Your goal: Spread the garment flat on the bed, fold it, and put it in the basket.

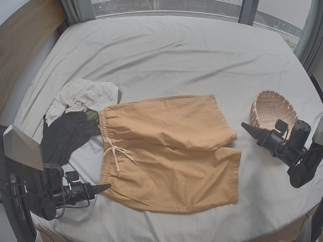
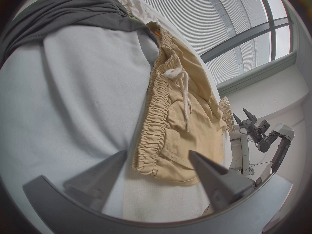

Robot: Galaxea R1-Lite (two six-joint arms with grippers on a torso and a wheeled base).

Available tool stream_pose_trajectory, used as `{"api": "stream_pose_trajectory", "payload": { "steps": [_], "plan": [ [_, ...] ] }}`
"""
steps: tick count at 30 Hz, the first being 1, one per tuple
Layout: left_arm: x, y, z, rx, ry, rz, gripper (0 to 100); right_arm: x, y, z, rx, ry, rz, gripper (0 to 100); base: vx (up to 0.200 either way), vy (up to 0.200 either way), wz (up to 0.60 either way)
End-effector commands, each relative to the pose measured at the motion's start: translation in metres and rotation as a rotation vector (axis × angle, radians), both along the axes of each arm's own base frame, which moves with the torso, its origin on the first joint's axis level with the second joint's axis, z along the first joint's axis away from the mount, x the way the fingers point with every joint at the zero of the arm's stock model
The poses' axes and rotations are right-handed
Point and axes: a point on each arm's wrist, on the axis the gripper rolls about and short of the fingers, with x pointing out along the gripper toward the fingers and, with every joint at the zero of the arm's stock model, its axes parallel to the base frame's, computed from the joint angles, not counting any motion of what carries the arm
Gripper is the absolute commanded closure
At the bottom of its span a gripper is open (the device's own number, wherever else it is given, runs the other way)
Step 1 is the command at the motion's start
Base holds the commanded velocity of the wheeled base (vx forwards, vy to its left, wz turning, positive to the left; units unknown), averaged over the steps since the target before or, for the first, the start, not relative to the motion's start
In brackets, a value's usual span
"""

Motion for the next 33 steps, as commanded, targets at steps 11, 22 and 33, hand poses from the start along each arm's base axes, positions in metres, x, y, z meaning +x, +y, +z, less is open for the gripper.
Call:
{"api": "stream_pose_trajectory", "payload": {
  "steps": [11,22,33],
  "plan": [
    [0.001,0.000,-0.001,0.001,-0.005,-0.006,100,-0.035,-0.001,-0.032,-0.136,0.129,0.072,0,0.000,0.000,0.00],
    [0.001,-0.002,0.000,0.002,-0.009,-0.013,100,-0.064,-0.003,-0.057,-0.258,0.222,0.165,0,0.000,0.000,0.00],
    [0.000,-0.004,-0.001,0.004,-0.003,-0.020,100,-0.089,0.001,-0.088,-0.325,0.381,0.248,0,0.000,0.000,0.00]
  ]
}}
